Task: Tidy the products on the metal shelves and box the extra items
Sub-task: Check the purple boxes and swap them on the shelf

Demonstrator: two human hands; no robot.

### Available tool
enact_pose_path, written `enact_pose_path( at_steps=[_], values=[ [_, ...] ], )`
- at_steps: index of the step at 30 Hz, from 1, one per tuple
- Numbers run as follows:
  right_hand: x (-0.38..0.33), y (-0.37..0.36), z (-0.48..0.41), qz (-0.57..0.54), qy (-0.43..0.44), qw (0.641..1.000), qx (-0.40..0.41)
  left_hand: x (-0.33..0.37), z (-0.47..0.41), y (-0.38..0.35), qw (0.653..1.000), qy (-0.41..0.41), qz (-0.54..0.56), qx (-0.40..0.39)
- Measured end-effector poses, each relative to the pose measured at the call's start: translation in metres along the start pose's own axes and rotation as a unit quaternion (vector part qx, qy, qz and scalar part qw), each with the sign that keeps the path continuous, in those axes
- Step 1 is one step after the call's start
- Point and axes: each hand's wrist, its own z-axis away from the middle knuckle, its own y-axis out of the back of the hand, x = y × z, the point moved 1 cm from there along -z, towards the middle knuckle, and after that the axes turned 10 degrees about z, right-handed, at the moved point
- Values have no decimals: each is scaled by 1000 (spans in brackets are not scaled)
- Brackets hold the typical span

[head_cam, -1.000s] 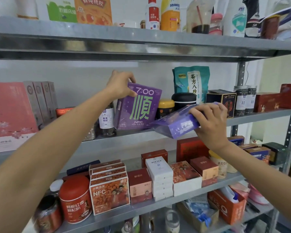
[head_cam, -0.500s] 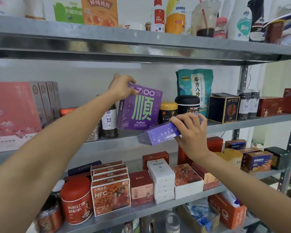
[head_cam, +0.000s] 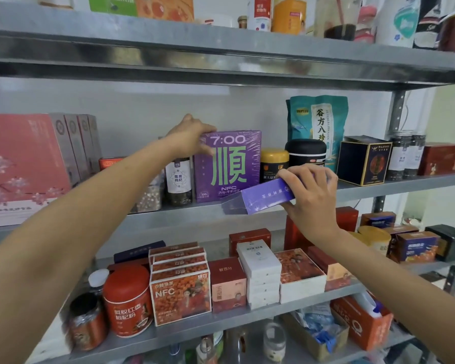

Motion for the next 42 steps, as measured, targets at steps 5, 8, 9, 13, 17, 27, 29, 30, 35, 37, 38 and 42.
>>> enact_pose_path(
  at_steps=[5, 8, 9, 13, 17, 27, 29, 30, 35, 37, 38, 42],
  values=[
    [-1, -2, -1, -4, -15, 1000, -17, 4, -1, -6, 973, -30, -229, -26],
    [-1, -4, -1, -3, -20, 999, -27, 10, -4, -10, 964, -7, -265, -1],
    [-2, -5, -1, -4, -22, 999, -29, 11, -5, -12, 962, 1, -273, 3],
    [-7, -6, -6, -14, -33, 999, -40, 15, -9, -16, 953, 28, -300, 7],
    [-15, -8, -16, -15, -17, 999, -48, 16, -12, -18, 953, 29, -301, 11],
    [-32, -10, -25, -27, -26, 999, -34, 22, 81, -33, 891, -173, 384, 171],
    [-35, -11, -24, -25, -33, 999, -32, 23, 112, -49, 812, -141, 556, 109],
    [-36, -11, -24, -21, -36, 999, -32, 23, 120, -58, 813, -134, 561, 83],
    [-38, -10, -29, -13, -27, 998, -56, 29, 123, -88, 863, -115, 471, 144],
    [-33, -11, -30, -18, -11, 998, -62, 32, 119, -89, 856, -98, 474, 185],
    [-29, -11, -29, -32, -14, 998, -59, 31, 119, -88, 849, -92, 484, 189],
    [-23, -9, -11, -227, -151, 962, -28, 27, 130, -85, 814, -60, 545, 190]
  ],
)
